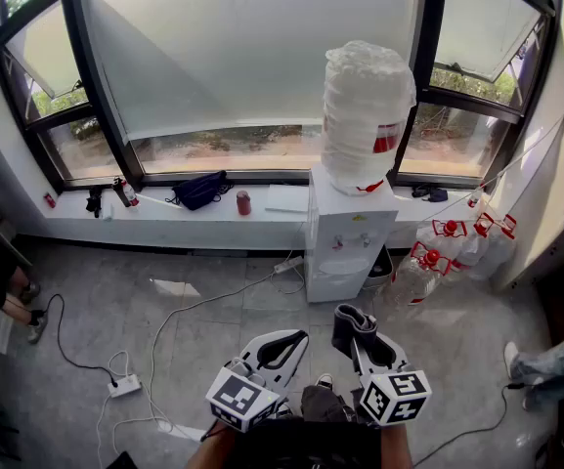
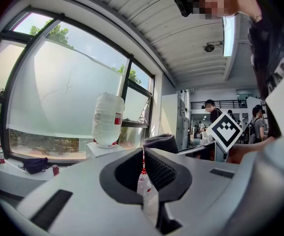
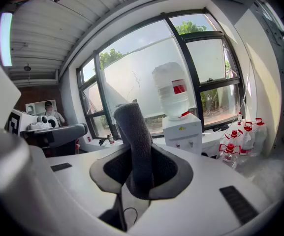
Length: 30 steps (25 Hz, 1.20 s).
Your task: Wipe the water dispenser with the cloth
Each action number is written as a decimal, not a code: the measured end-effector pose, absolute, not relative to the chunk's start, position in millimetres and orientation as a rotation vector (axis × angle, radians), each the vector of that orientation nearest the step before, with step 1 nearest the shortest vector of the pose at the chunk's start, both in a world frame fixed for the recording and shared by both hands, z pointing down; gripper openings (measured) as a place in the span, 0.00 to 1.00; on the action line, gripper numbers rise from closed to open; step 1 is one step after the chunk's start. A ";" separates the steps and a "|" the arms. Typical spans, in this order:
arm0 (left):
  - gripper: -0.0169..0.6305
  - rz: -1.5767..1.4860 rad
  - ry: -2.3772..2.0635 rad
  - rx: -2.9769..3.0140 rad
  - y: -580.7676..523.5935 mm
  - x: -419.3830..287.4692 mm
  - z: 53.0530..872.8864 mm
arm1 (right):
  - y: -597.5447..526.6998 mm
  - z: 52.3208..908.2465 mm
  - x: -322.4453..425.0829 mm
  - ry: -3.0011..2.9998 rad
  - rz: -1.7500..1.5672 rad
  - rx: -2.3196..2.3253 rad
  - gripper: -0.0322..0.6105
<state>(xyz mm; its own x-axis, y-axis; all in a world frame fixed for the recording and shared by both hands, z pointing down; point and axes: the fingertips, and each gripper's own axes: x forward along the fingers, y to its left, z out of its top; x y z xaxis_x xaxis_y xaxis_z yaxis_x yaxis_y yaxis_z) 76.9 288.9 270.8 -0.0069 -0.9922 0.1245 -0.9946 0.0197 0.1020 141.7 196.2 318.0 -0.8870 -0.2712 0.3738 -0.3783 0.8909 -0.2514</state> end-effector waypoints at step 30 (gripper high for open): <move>0.06 0.010 -2.088 2.064 215.0 -2.9 286.0 | 80.1 326.5 83.6 -2.681 0.475 0.591 0.21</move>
<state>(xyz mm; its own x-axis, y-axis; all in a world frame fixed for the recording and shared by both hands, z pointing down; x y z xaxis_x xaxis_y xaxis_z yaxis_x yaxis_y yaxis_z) -2.9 215.0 286.0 -0.0005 -0.9887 0.1498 -0.9901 0.0215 0.1390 83.6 80.1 326.5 -0.8505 -0.3358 0.4049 -0.4545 0.8566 -0.2443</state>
